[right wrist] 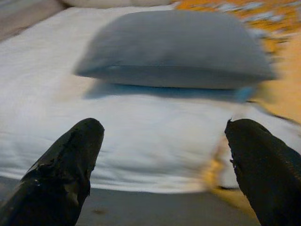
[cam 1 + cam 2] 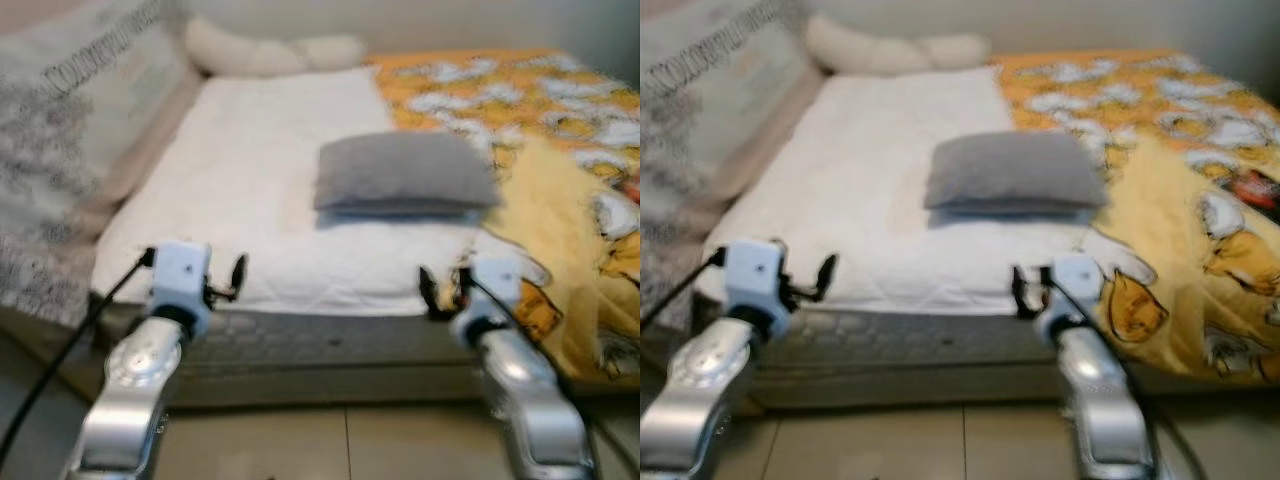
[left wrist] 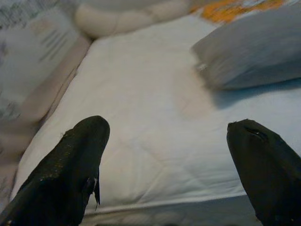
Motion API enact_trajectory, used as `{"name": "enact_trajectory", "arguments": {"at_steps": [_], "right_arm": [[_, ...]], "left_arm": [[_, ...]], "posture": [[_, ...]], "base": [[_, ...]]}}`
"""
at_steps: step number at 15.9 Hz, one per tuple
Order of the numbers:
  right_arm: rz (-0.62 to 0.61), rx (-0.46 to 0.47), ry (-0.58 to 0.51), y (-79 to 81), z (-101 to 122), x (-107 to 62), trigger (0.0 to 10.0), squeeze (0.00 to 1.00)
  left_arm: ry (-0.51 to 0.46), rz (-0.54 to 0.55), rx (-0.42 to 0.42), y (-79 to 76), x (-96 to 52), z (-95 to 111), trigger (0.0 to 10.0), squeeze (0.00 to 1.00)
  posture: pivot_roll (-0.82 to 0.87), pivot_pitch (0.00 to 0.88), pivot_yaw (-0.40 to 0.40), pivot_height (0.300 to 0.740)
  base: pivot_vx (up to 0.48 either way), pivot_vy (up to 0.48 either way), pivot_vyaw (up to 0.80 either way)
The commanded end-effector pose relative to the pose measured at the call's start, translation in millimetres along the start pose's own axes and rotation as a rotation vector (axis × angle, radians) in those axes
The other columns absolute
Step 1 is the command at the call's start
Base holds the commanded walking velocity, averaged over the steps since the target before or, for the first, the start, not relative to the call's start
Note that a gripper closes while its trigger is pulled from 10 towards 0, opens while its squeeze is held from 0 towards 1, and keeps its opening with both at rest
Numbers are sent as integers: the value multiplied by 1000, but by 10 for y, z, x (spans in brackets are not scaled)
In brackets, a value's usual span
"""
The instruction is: Clean up the room
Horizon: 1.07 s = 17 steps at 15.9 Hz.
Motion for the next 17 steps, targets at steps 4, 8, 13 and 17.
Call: {"name": "enact_trajectory", "arguments": {"at_steps": [4,8,13,17], "right_arm": [[-16,-21,4,-62,-3,17,10000,0],[-25,-11,9,-83,-5,28,10000,0],[31,-5,-8,-30,48,51,10000,0],[70,-65,-13,27,54,53,10000,0]], "left_arm": [[2,-8,-7,-24,28,14,10000,537],[4,-10,-8,-27,34,7,10000,537],[3,-7,-10,-22,52,9,10000,541],[3,-11,-14,-29,61,10,10000,541]], "posture": [[46,0,39,740],[46,0,38,740],[45,0,38,740],[46,0,36,740]], "base": [[334,0,0],[334,0,0],[334,0,0],[341,0,400]]}}
Point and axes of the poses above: a point about 5 cm out from each wrist's last joint towards the gripper, its own x axis pointing out of the wrist towards the gripper, its own z axis along the axis of the wrist's last joint, y = z × x, the point moved 1 cm from there along x, pointing out of the wrist towards the gripper, and after that the axes turned 3 degrees about -x, right-handed, at the moved point
